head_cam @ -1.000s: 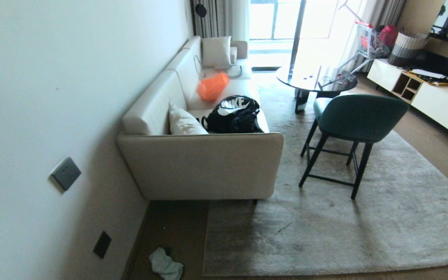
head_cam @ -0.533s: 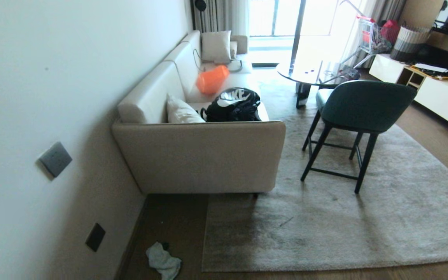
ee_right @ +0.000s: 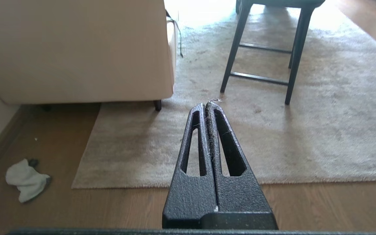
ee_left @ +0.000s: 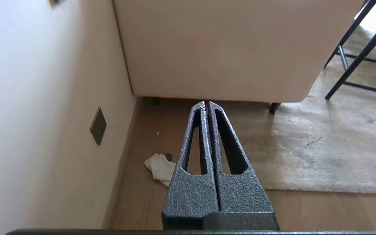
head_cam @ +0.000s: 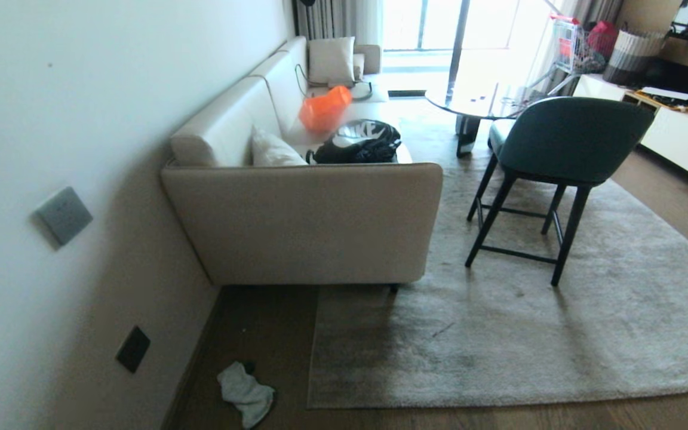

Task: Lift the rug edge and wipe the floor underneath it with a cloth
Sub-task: Pick up the rag

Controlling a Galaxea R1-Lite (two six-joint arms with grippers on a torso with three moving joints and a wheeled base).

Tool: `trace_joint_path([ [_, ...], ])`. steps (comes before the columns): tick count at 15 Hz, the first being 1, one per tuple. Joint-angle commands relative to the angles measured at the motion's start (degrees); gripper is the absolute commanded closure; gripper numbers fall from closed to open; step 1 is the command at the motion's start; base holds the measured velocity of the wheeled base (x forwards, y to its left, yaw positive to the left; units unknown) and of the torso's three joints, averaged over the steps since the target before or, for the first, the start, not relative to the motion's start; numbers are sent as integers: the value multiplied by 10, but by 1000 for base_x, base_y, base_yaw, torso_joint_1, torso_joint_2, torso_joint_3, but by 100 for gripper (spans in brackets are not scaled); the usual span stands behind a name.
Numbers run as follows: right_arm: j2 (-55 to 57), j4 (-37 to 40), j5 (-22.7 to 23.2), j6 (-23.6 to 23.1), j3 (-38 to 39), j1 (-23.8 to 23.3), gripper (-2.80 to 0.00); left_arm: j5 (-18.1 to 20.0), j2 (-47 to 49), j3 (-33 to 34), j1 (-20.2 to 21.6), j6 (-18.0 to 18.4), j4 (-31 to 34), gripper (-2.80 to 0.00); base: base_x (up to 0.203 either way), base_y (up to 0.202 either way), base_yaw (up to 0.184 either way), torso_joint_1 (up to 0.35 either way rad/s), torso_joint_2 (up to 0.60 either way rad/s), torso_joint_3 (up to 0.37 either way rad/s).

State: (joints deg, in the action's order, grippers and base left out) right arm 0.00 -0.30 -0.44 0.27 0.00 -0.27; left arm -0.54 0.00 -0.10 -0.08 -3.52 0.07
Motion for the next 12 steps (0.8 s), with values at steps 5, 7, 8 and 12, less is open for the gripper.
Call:
trace_joint_path([
  [5, 0, 0, 0, 0, 0, 0, 0, 0, 0, 0, 0, -1, 0, 0, 0, 0, 0, -41, 447, 405],
  [7, 0, 0, 0, 0, 0, 0, 0, 0, 0, 0, 0, 0, 0, 0, 0, 0, 0, 7, 419, 430],
  [8, 0, 0, 0, 0, 0, 0, 0, 0, 0, 0, 0, -1, 0, 0, 0, 0, 0, 2, 354, 388],
  [12, 0, 0, 0, 0, 0, 0, 0, 0, 0, 0, 0, -1, -1, 0, 0, 0, 0, -1, 26, 32],
])
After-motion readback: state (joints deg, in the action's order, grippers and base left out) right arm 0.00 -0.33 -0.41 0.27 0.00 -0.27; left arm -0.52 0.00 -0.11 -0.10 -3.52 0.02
